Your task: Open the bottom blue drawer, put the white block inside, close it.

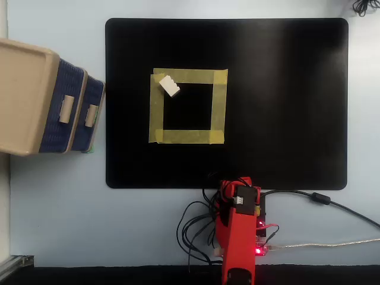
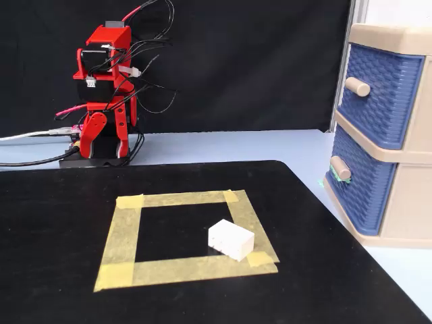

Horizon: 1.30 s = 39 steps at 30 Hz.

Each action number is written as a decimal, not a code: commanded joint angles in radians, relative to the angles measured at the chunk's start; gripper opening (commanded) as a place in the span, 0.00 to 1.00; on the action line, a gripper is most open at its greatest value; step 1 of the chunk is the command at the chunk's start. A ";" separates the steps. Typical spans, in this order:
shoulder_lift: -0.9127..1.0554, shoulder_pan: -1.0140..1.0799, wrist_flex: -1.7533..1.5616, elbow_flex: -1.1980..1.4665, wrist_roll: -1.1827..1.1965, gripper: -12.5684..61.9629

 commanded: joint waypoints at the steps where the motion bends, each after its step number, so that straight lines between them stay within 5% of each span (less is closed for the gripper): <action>1: 0.046 0.017 0.055 0.035 0.008 0.63; 12: 0.048 0.012 0.071 0.020 0.006 0.63; 17: 0.040 -0.057 0.123 -0.416 0.003 0.62; 21: -0.012 -0.330 -0.008 -0.727 -0.066 0.62; 29: -0.370 -0.988 -0.769 -0.520 -0.983 0.62; 39: -0.778 -1.108 -2.037 -0.302 -1.578 0.62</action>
